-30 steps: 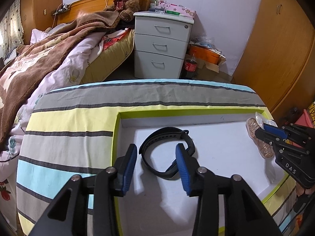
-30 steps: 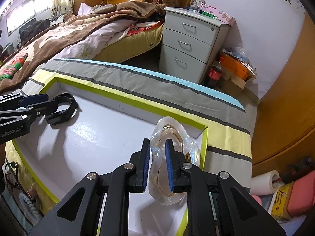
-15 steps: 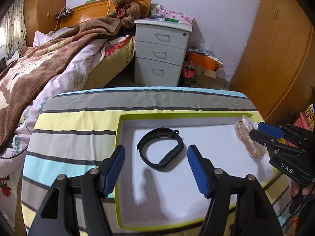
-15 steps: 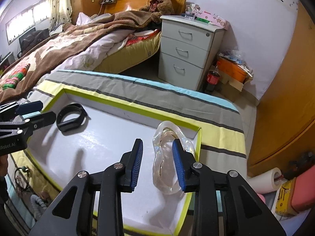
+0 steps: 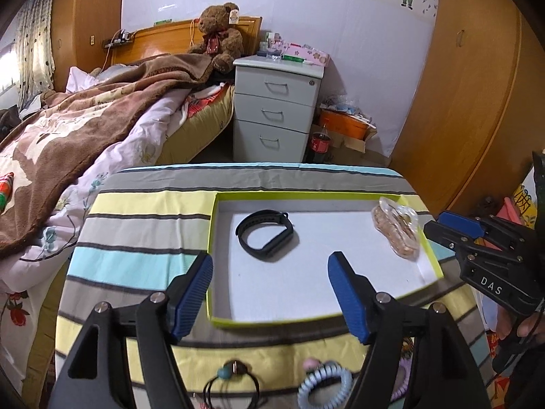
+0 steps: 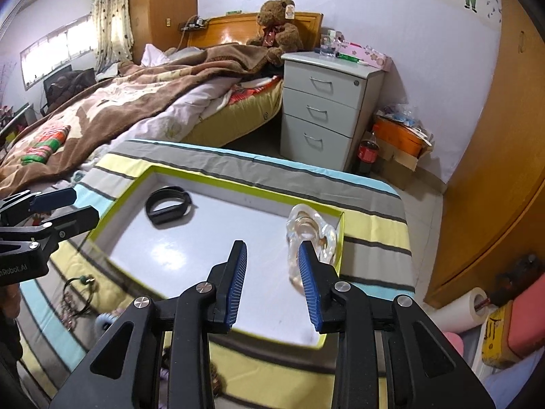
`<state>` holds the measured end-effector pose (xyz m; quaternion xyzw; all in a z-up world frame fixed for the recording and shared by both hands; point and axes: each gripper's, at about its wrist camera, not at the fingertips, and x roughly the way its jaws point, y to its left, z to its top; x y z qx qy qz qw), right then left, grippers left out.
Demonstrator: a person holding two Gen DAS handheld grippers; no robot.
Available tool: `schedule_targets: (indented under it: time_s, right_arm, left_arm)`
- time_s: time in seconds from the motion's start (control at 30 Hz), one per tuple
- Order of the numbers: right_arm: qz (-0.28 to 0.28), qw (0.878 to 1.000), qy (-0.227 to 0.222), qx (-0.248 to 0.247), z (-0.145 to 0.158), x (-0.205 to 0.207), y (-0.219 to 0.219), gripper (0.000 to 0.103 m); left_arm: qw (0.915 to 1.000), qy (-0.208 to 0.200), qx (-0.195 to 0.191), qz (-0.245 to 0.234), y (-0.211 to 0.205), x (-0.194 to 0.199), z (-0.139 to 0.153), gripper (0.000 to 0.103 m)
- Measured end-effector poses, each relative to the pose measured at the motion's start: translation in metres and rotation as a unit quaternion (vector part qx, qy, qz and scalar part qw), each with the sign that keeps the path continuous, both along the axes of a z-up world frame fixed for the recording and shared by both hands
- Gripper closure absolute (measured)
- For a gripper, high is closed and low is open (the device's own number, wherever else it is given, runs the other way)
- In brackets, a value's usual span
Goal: Organize jewelry
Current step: 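Withdraw both open tools from the box back toward the remaining jewelry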
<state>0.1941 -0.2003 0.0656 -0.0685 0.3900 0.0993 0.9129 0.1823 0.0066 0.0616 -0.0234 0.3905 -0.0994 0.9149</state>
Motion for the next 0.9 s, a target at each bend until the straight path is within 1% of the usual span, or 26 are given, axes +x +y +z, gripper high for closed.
schedule_targets:
  time_s: [0.13,0.5,0.8,0.9]
  right_arm:
    - [0.004,1.0,-0.012,-0.001,0.006,-0.018,0.004,0.07]
    - [0.011,0.999,-0.031,0.027,0.009,-0.068,0.011,0.07]
    - [0.021,0.999,-0.025,0.031,-0.011,-0.107,0.017,0.07]
    - [0.018,0.999,-0.017,0.028,-0.021,-0.116,0.019,0.07]
  left_arm:
    - [1.0,-0.007,-0.003,0.002,0.004,-0.02,0.005,0.03]
    - [0.9996,-0.022,-0.012,0.013,0.023,-0.066,0.007,0.029]
    - [0.9992,-0.025,-0.022,0.025,0.042,-0.103,-0.006,0.028]
    - [0.9988,-0.025,-0.033,0.027,0.048,-0.114,-0.01,0.028]
